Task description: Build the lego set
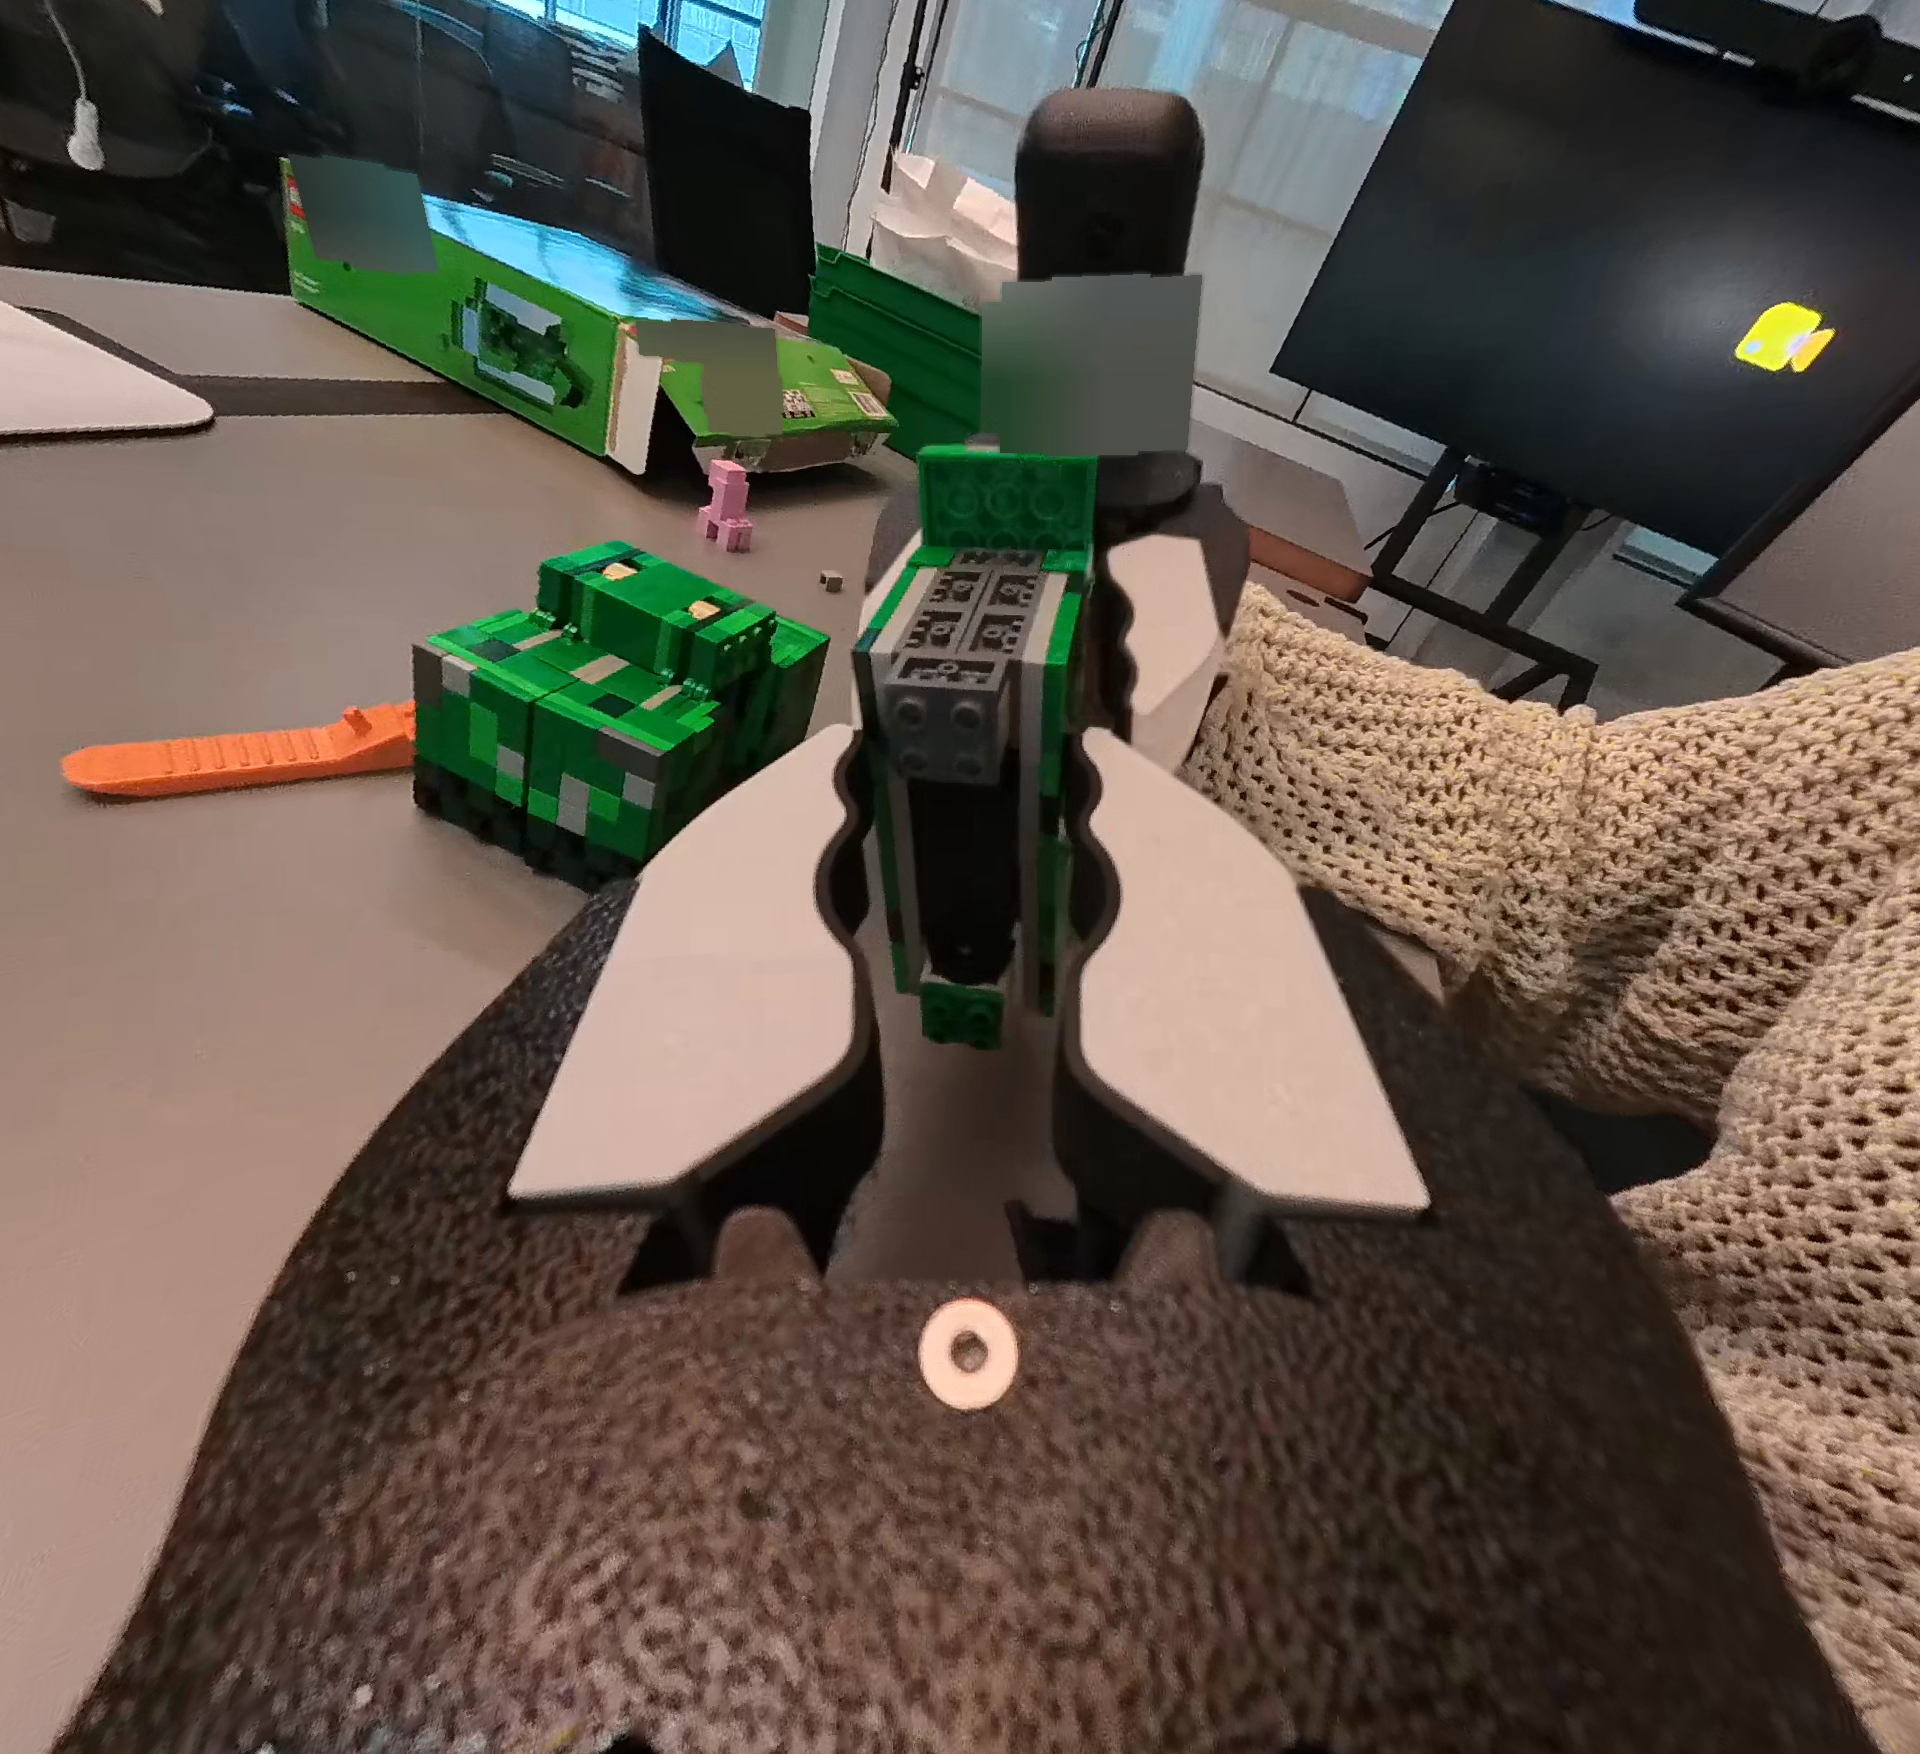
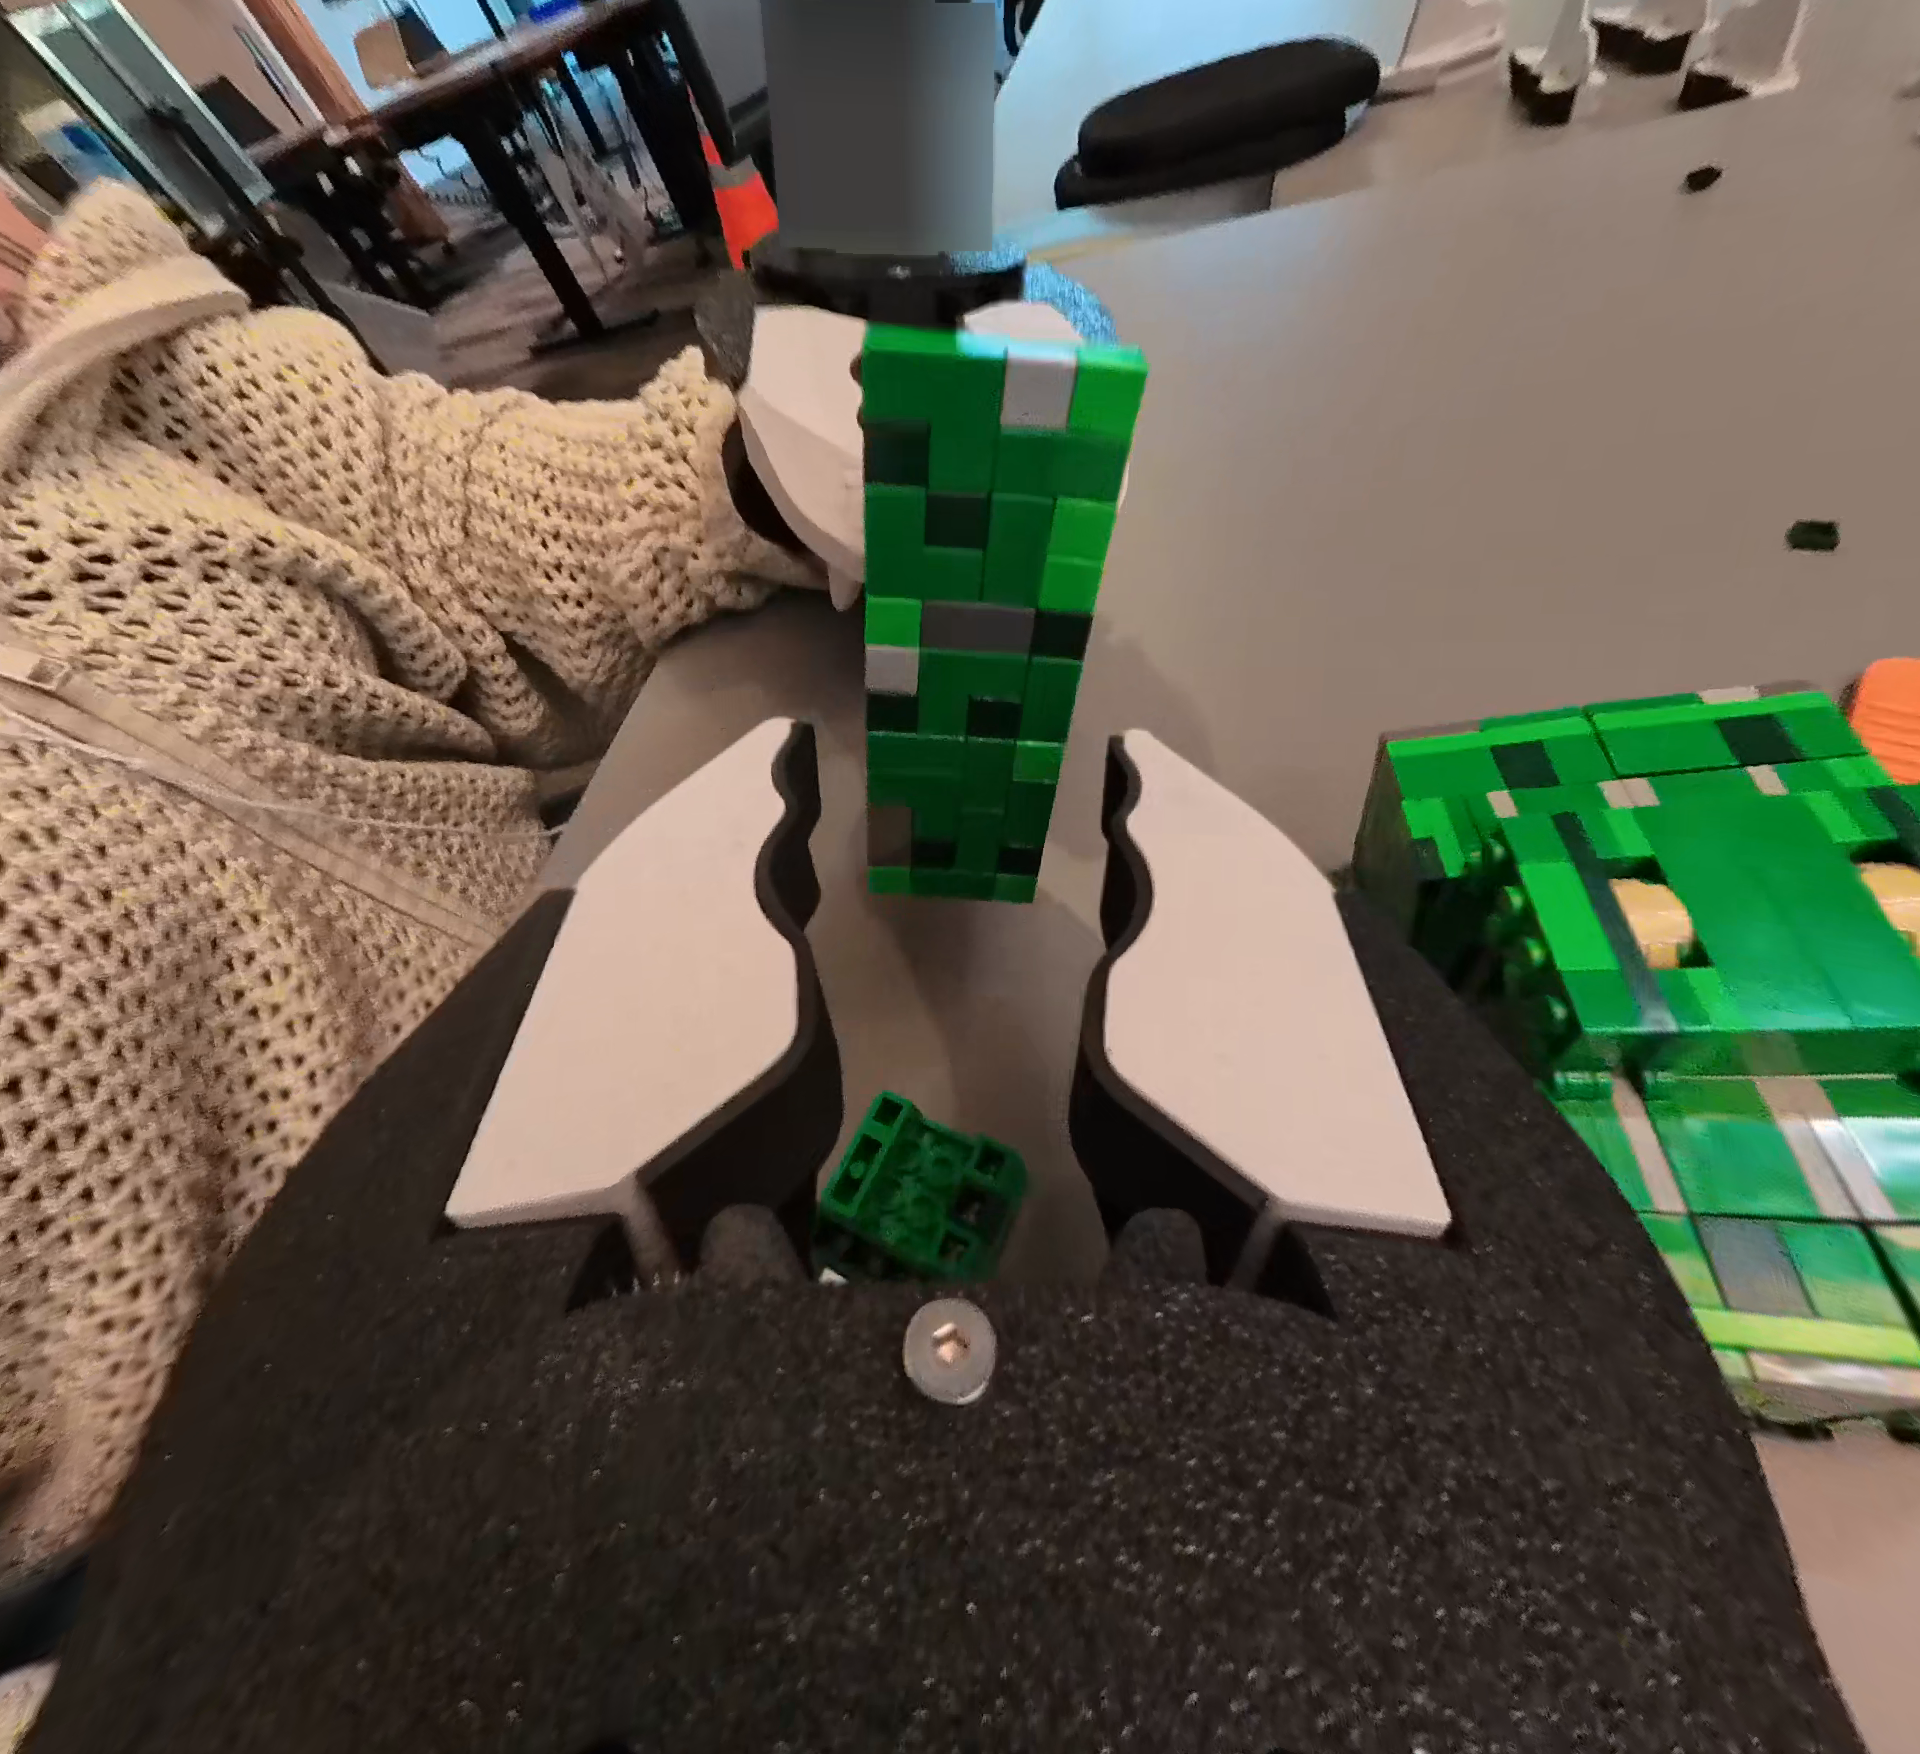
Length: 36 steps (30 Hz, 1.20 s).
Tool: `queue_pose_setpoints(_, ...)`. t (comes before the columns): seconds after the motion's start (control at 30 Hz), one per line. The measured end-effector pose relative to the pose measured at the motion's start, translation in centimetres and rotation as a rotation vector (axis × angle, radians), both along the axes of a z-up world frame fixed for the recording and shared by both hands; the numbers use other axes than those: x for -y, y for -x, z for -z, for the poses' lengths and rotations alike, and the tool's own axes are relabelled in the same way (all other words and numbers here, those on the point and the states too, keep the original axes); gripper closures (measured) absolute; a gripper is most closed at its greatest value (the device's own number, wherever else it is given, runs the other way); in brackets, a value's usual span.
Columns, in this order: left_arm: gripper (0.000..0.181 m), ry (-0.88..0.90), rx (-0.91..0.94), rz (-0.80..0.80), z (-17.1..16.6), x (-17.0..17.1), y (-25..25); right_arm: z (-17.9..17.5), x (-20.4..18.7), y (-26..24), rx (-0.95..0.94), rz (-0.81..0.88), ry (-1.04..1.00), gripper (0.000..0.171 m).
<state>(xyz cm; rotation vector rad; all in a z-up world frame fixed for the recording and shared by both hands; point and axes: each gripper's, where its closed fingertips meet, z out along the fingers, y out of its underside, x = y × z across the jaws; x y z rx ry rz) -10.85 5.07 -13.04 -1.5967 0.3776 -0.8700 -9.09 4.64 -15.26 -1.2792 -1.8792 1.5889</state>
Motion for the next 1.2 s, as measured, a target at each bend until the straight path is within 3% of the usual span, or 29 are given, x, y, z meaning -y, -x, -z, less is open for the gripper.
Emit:
queue_pose_setpoints(0.1, 0.146, -0.002, 0.024, -0.004, -0.2, 0.0, 0.1, 0.5, 0.3, 0.2, 0.019, -0.006, -0.015, 0.135)
queue_pose_setpoints(0.3, 0.143, -0.035, 0.064, -0.011, -0.8, 0.3, 0.4, -1.2, 0.3, 0.4, -0.045, -0.014, 0.102, 0.136)
queue_pose_setpoints(0.53, 0.117, 0.015, 0.045, 0.03, -0.2, 0.3, -0.4, -2.3, 0.2, 0.4, -0.114, -0.01, 0.143, 0.136)
queue_pose_setpoints(0.7, 0.141, -0.063, 0.024, 0.037, -0.8, 0.7, -0.8, -3.2, 0.8, 0.4, -0.16, -0.03, 0.165, 0.136)
queue_pose_setpoints(0.83, 0.144, -0.13, -0.022, 0.016, -1.1, 1.0, -0.9, -3.2, 1.0, 0.3, -0.184, -0.038, 0.14, 0.136)
queue_pose_setpoints(0.93, 0.145, -0.154, -0.109, -0.029, -0.8, 0.8, -0.9, -3.1, 0.7, 0.5, -0.197, -0.007, 0.108, 0.134)
queue_pose_setpoints(1.03, 0.145, -0.125, -0.257, -0.1, 0.2, 0.2, -0.4, -3.1, 0.2, 0.3, -0.208, 0.009, 0.081, 0.117)
queue_pose_setpoints(1.2, 0.145, -0.085, -0.659, -0.174, 0.7, 0.0, 1.4, -4.0, -2.0, -0.9, -0.247, 0.107, -0.127, 0.102)
